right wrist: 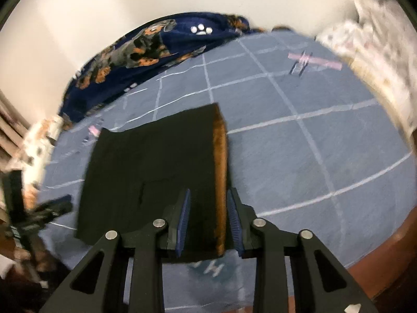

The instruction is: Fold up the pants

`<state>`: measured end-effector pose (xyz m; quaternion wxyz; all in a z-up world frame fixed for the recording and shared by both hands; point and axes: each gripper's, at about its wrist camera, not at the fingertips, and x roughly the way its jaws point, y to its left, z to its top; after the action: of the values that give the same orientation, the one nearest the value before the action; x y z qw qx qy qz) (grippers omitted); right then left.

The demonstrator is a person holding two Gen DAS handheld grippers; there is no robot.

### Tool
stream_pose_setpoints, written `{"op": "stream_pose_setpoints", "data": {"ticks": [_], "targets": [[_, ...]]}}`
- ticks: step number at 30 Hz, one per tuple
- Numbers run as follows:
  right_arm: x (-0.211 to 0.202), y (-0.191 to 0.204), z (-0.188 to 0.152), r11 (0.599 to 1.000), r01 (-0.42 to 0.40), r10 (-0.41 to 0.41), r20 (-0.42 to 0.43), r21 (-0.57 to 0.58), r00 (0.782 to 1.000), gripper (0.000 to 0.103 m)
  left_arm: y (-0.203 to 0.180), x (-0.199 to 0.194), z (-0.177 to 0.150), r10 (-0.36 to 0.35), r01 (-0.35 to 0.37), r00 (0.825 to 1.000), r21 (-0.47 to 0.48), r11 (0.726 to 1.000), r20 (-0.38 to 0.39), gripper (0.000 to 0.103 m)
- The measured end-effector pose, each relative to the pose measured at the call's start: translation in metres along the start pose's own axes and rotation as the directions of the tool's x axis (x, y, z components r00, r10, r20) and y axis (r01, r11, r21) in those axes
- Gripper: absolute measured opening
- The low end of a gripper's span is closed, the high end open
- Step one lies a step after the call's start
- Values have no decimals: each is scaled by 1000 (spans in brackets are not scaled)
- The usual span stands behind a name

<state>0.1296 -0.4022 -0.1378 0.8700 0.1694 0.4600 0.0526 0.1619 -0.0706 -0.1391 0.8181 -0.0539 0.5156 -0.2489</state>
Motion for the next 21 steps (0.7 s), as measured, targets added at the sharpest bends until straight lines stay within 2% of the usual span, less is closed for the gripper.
{"op": "stream_pose_setpoints", "data": {"ticks": [5, 8, 11, 18, 21], "targets": [[-2, -23, -12, 976, -142, 147, -20, 166, 989, 22, 3, -2, -3, 5, -5, 1000, 6, 1000, 12, 67], [-2, -42, -18, 919, -252, 267, -8, 302, 964, 22, 5, -2, -4, 2, -2, 1000, 0, 1000, 10, 66], [-3, -50, -23, 874, -310, 330, 11, 374, 944, 22, 6, -2, -5, -1, 1, 1000, -5, 1000, 7, 66], [1, -58, -30, 836, -313, 351, -1, 451, 936, 22, 6, -4, -5, 2, -2, 1000, 11, 1000, 11, 66], [3, -61, -35, 800, -340, 394, -6, 494, 919, 23, 5, -4, -5, 2, -2, 1000, 12, 1000, 12, 67]]}}
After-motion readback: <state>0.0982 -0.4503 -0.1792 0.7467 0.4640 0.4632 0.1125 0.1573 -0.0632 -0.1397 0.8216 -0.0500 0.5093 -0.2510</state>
